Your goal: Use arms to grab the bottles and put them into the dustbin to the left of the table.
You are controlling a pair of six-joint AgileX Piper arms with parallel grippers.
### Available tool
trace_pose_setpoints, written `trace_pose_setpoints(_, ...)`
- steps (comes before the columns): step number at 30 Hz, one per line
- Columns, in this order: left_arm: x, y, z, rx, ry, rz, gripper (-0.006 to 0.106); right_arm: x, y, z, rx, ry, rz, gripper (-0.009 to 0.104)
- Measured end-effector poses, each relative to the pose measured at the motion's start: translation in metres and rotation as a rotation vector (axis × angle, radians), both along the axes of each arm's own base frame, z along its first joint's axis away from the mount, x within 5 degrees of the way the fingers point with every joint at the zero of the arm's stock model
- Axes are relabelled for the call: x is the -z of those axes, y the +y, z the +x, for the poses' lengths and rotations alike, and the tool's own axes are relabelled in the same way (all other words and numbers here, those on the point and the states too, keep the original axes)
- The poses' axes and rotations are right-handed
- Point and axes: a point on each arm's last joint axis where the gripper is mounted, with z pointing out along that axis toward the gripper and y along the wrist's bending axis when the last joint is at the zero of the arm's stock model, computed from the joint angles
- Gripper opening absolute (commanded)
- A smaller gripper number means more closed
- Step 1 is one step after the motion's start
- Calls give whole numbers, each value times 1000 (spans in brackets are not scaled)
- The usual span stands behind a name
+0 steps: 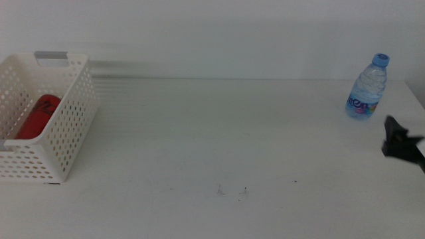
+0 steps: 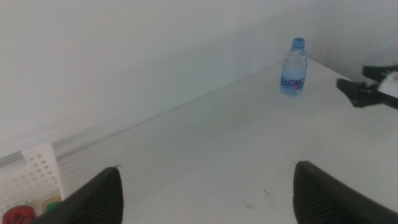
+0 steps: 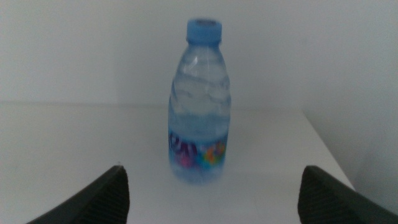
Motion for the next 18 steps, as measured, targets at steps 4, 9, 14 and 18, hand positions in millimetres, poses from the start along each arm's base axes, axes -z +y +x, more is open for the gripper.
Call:
trace_pose_setpoints(4, 0, 0, 0, 0, 0, 0, 94, 0, 4, 31, -46, -22, -27, 81)
trace_pose_setpoints(9, 0, 0, 0, 0, 0, 0, 94, 2, 4, 66, -45, -25, -28, 81)
trace_pose_setpoints(14, 0, 0, 0, 0, 0, 0, 94, 8, 4, 84, -39, -19, -24, 81)
trace_pose_setpoints(18, 0, 0, 0, 0, -2, -1, 94, 12, 2, 96, -21, -24, -16, 81)
